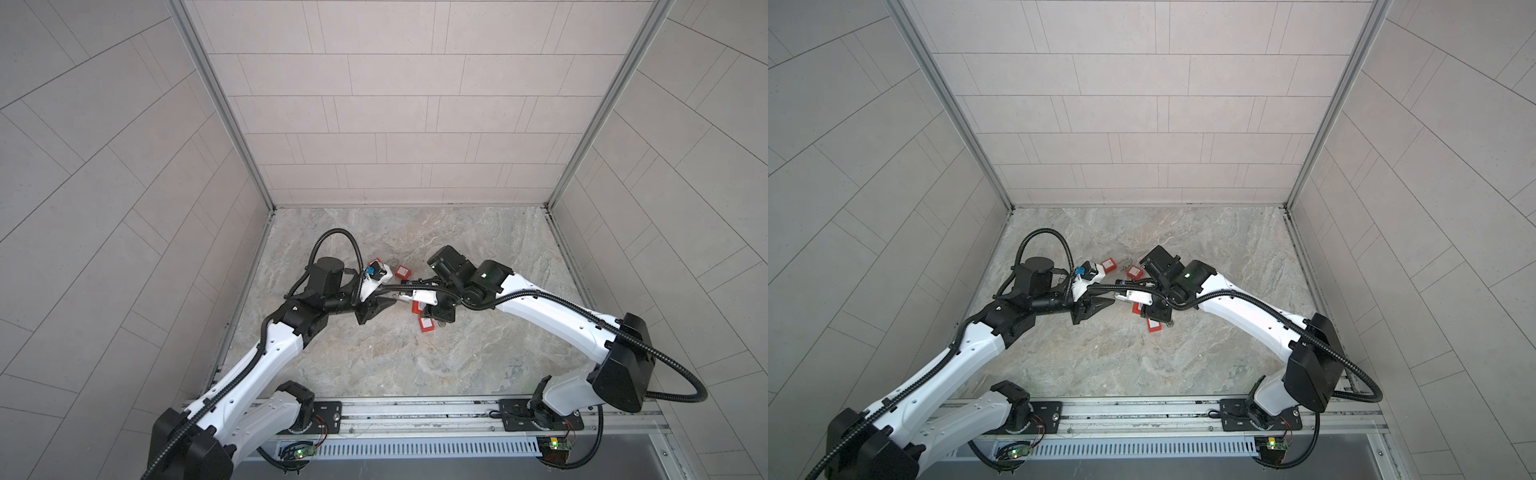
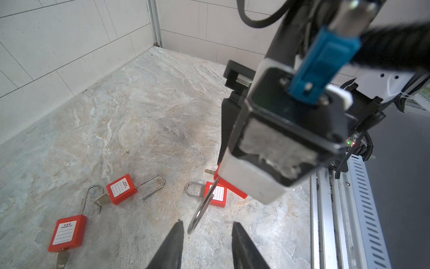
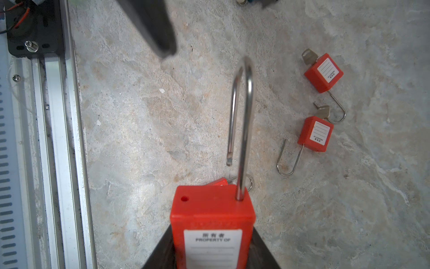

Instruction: Lock with the key

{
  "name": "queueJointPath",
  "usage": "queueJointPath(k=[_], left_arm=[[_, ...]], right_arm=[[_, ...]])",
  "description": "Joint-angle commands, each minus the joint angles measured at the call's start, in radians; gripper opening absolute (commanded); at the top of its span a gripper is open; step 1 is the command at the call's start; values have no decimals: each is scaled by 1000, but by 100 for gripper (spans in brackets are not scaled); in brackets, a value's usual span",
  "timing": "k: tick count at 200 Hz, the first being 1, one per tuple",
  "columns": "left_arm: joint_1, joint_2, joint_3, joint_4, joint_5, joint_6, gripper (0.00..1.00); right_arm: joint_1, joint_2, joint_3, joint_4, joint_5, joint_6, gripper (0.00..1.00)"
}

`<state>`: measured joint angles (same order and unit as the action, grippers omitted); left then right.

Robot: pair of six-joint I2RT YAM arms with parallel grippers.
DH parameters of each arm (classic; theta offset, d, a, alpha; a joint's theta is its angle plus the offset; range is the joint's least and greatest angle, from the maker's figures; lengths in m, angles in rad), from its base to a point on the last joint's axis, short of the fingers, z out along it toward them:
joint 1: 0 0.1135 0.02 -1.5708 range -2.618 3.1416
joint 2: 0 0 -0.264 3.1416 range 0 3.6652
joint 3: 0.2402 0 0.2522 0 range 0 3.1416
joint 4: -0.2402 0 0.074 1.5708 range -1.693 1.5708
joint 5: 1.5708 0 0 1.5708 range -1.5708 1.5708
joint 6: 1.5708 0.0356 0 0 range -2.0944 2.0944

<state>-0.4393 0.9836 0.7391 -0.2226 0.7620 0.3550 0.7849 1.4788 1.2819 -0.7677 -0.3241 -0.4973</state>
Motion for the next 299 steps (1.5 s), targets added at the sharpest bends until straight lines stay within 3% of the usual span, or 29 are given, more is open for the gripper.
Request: queueJointPath(k=[1, 53, 137, 214, 227, 247, 262, 299], left_arm=[[4, -25, -26, -5, -34, 75, 38], [3, -25, -30, 12, -61, 110, 41], [1, 40, 14, -55, 66, 192, 34], [1, 59, 30, -82, 149, 211, 3], [1, 60, 33, -93, 182, 212, 0], [1, 62, 39, -98, 213, 205, 0], [1, 63, 40, -87, 222, 198, 0], [-2, 61, 38, -20, 255, 158, 0]], right_arm=[[9, -17, 38, -16, 6, -24, 17], [39, -26, 28, -35, -33, -43, 17], [59, -37, 30, -7, -29, -51, 17], [63, -46, 18, 8, -9, -45, 18], [64, -58, 9, 29, -13, -46, 22], [64, -77, -14, 65, -11, -42, 43], [64, -90, -29, 74, 6, -42, 53], [48, -132, -62, 35, -12, -70, 61]])
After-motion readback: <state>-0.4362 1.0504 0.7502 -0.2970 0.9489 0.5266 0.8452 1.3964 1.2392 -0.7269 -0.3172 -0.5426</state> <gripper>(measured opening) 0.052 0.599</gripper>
